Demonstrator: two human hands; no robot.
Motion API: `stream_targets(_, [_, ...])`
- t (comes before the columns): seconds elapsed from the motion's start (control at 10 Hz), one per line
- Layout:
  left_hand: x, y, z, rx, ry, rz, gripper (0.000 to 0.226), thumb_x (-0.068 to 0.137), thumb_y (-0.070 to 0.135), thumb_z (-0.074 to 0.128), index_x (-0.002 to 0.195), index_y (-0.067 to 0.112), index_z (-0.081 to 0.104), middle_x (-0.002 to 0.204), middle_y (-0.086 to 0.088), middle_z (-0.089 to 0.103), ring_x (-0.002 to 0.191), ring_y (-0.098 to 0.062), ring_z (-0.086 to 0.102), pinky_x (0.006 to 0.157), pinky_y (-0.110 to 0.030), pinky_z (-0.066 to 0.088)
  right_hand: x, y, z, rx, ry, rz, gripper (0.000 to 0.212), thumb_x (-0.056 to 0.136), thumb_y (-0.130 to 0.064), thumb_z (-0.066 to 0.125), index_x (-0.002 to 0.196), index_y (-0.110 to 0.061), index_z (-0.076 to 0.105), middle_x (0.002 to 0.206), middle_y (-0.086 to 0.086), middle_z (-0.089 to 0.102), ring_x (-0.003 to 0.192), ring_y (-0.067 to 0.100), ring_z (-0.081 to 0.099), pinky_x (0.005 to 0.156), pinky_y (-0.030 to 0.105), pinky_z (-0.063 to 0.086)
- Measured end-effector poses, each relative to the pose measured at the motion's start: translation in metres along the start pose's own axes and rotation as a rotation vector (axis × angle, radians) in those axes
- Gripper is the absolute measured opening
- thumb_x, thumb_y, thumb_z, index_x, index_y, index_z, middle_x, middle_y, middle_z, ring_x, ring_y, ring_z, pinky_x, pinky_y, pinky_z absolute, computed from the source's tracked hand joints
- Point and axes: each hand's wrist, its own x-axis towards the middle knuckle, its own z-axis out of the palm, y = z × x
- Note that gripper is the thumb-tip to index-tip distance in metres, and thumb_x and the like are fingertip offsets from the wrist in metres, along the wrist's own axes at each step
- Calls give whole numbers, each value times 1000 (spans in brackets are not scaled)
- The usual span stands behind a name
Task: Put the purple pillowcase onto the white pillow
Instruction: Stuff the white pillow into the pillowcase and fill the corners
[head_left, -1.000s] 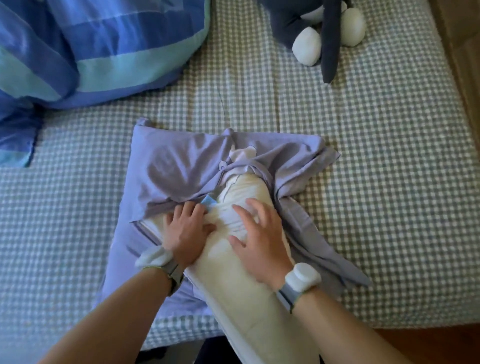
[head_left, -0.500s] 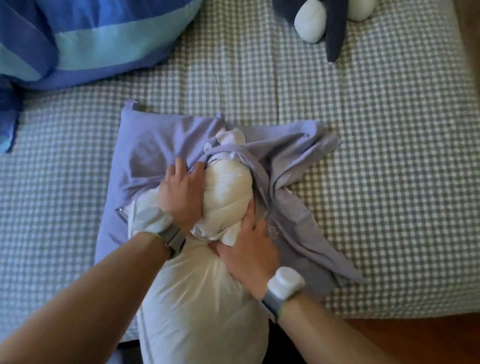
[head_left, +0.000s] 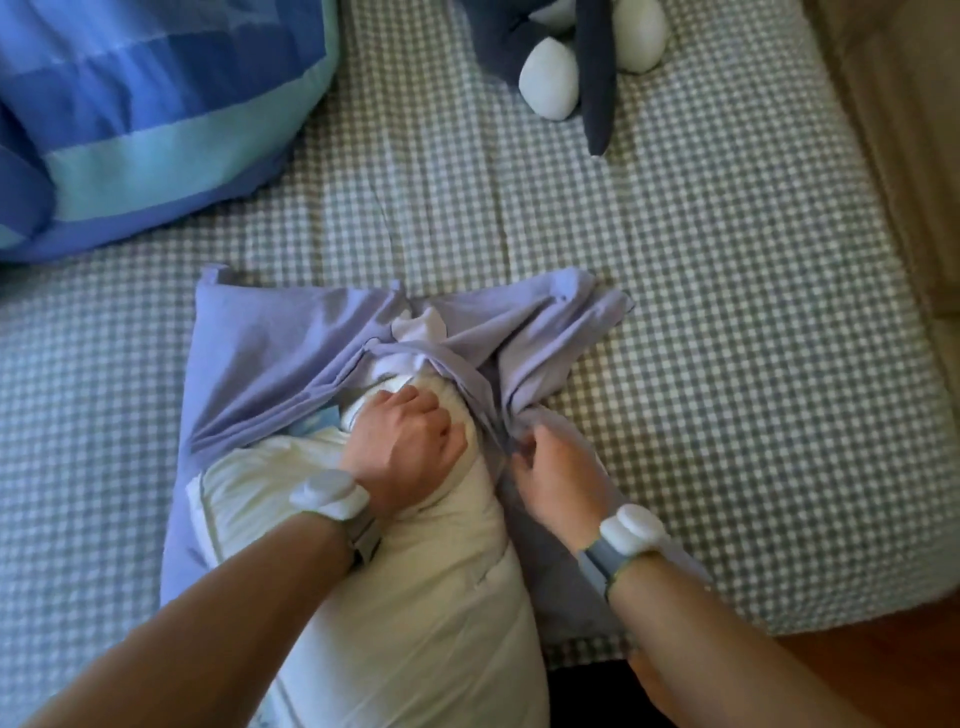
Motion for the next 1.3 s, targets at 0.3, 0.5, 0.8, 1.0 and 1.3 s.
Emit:
stream_targets(0.3, [42,4,11,340,-167,3,19,63,9,74,57,22,61,45,0,53,39,-20,55,42,-25,40,65,-11,20,-314,438,157,9,96,-25,53,96,-17,55,90,12,52,78,31,54,66,42,39])
stream_targets(0.5, [45,15,27,291,175,747,17,87,4,46,92,15,57,90,-10,60,79,-30,58,74,-42,47,29,26,-18,-153,668,286,48,57,6,67,101,-14,63,104,11,53,91,33,47,75,41,39])
stream_targets(0.8, [73,5,41,24,256,471,20,90,8,51,102,10,67,121,-18,61,119,-42,54,105,-57,36,6,-18,3,56,715,-241,28,99,-10,49,115,-3,71,119,12,64,114,29,57,104,36,43])
stream_targets(1.0, [81,6,20,-482,192,-264,14,78,22,48,77,21,33,62,-7,53,61,-35,55,55,-41,43,29,-20,25,7,436,61,61,87,-14,63,145,-13,43,121,6,58,92,20,66,72,21,51])
stream_targets(1.3, [106,15,34,129,191,-34,16,74,8,54,85,12,65,74,-9,57,42,-33,56,34,-30,32,65,4,1,32,740,75,29,77,4,58,102,-7,64,105,11,60,95,27,53,83,37,48])
